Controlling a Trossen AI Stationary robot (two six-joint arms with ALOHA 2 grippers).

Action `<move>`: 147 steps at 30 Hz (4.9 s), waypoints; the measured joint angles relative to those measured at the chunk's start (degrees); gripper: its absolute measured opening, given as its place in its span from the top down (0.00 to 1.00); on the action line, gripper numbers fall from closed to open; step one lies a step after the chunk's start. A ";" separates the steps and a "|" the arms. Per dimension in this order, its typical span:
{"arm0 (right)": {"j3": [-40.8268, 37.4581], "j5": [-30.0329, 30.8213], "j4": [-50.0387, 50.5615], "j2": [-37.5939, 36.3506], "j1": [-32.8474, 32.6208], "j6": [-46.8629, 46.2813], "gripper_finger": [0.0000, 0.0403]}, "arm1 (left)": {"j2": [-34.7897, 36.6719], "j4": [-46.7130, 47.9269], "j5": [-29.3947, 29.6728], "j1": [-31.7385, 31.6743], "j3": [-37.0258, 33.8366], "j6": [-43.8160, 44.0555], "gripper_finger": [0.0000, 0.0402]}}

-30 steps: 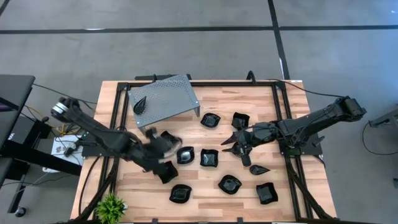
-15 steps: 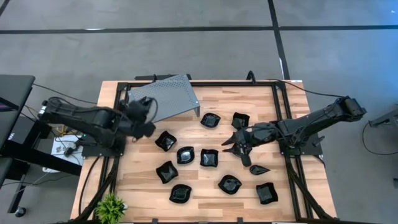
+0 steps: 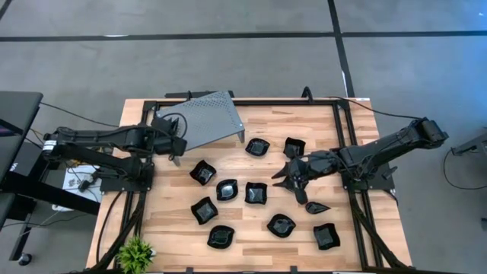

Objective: Pick & Place Mini shaped plates
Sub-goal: Stack the black drop plate on top of the black drop plate on the shelf

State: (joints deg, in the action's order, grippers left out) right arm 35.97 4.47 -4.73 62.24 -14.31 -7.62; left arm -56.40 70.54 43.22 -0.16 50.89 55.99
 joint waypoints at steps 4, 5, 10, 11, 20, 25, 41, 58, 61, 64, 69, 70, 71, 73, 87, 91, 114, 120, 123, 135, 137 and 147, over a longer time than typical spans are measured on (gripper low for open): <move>0.00 0.02 -0.33 0.00 0.07 0.24 0.72 | 0.02 -1.04 0.47 0.00 -0.02 -0.03 0.98; 0.00 0.02 -0.38 0.00 0.08 0.47 0.72 | 0.02 -1.48 0.44 0.00 -0.02 0.00 0.98; 0.00 0.02 -0.46 0.00 0.28 0.63 0.72 | 0.02 -3.98 0.18 0.07 -0.86 -0.09 0.98; 0.00 0.02 -0.44 0.01 0.28 0.63 0.72 | 0.02 -4.48 0.15 0.07 -1.44 -0.12 0.98; 0.00 0.02 -0.47 0.00 0.28 0.66 0.72 | 0.00 -7.63 3.70 0.05 -3.83 -1.89 0.90; 0.00 0.02 -0.48 0.02 0.28 0.66 0.72 | 0.00 -14.11 5.05 0.07 -3.83 -7.59 0.85; 0.00 0.06 -0.58 0.00 -0.96 -2.54 0.72 | -4.02 -57.87 -10.90 14.81 -3.80 -35.59 0.87; 0.07 3.59 28.50 0.00 -20.45 -44.44 0.77 | -21.69 -67.86 -10.27 21.62 -3.83 -39.04 0.79; 0.07 -0.11 36.82 0.80 -23.47 -54.31 0.77 | -21.88 -72.59 -10.27 21.75 -3.81 -39.09 0.79; 0.04 -4.21 41.85 3.75 -26.46 -57.53 0.77 | -21.63 -75.13 -10.27 21.74 -3.80 -39.26 0.79; 1.32 -6.06 42.94 10.86 -29.49 -55.88 0.77 | -21.59 -75.87 -10.27 21.70 -3.80 -39.28 0.79; 2.20 -5.85 43.67 12.05 -29.66 -55.13 0.77 | -21.59 -76.11 -10.27 21.70 -3.80 -39.26 0.79; 3.08 -5.57 44.89 13.04 -29.64 -54.13 0.77 | -21.59 -76.27 -10.27 21.70 -3.80 -39.26 0.79; 5.03 -4.47 46.89 15.40 -29.52 -52.13 0.77 | -21.59 -77.13 -10.27 21.70 -3.80 -39.26 0.79; 6.95 -3.87 49.24 27.28 -29.55 -43.20 0.80 | -21.59 -79.25 -10.29 21.94 -3.80 -39.06 0.79; 6.83 -2.53 49.15 26.26 -29.55 -42.95 0.85 | -21.59 -79.60 -10.32 21.95 -3.80 -39.06 0.79; 19.04 2.90 49.57 23.30 -22.83 -33.29 1.00 | -25.59 -92.27 -31.75 22.29 -3.78 -51.56 0.79; 19.04 2.67 36.12 23.34 -16.96 -24.70 1.00 | -34.25 -100.21 -36.35 22.05 -3.76 -54.29 0.75; 19.04 1.76 33.38 23.34 -14.77 -20.36 1.00 | -38.01 -104.50 -36.35 21.45 -3.76 -55.66 0.69; 19.04 -7.37 26.47 23.34 -9.47 -11.28 1.00 | -49.22 -113.19 -41.12 19.03 0.60 -67.02 0.58; 19.04 -9.52 25.46 23.34 -8.85 -11.30 1.00 | -50.01 -113.14 -41.14 18.59 1.38 -67.99 0.58; 19.04 -10.60 24.89 23.34 -7.42 -7.06 1.00 | -50.99 -112.50 -43.16 18.14 2.08 -63.14 0.62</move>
State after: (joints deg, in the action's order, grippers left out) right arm 55.00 -6.13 20.16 85.58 -21.72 -14.68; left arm -107.39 -41.95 0.06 17.98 52.97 -7.15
